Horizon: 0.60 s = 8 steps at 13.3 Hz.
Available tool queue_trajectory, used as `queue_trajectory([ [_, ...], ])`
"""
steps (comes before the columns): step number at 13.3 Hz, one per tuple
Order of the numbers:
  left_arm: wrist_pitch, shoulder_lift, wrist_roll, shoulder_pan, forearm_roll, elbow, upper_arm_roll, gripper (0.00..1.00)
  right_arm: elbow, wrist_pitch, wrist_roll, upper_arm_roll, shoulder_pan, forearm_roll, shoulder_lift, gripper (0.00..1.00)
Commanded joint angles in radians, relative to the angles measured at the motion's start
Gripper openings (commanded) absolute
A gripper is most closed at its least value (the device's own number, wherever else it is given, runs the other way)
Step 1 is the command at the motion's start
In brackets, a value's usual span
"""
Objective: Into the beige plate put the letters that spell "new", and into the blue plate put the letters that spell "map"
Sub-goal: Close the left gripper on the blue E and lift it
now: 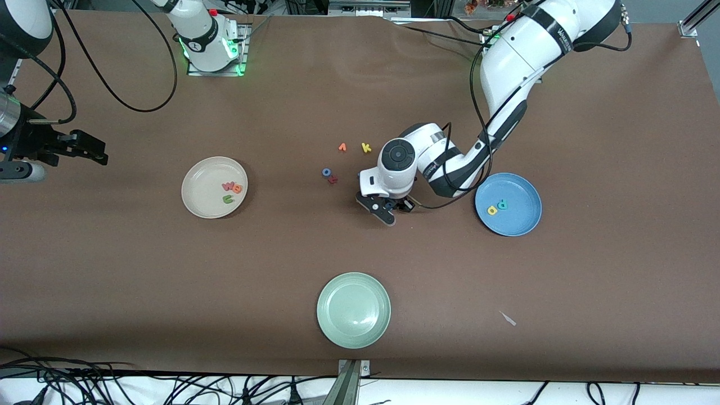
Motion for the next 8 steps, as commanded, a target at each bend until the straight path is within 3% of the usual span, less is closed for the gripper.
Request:
queue_trajectory([
  [1, -0.005, 0.022, -0.031, -0.013, 0.025, 0.024, 0.014, 0.00, 0.029, -0.013, 0.005, -0.001, 0.006, -0.013, 0.013, 1.00],
  [5, -0.028, 0.015, -0.042, -0.007, 0.014, 0.027, 0.014, 0.00, 0.029, -0.013, 0.005, -0.001, 0.009, -0.015, 0.013, 1.00],
  [8, -0.121, 0.011, -0.044, 0.001, 0.008, 0.080, 0.012, 0.00, 0.029, -0.013, 0.005, 0.000, 0.009, -0.015, 0.013, 1.00],
])
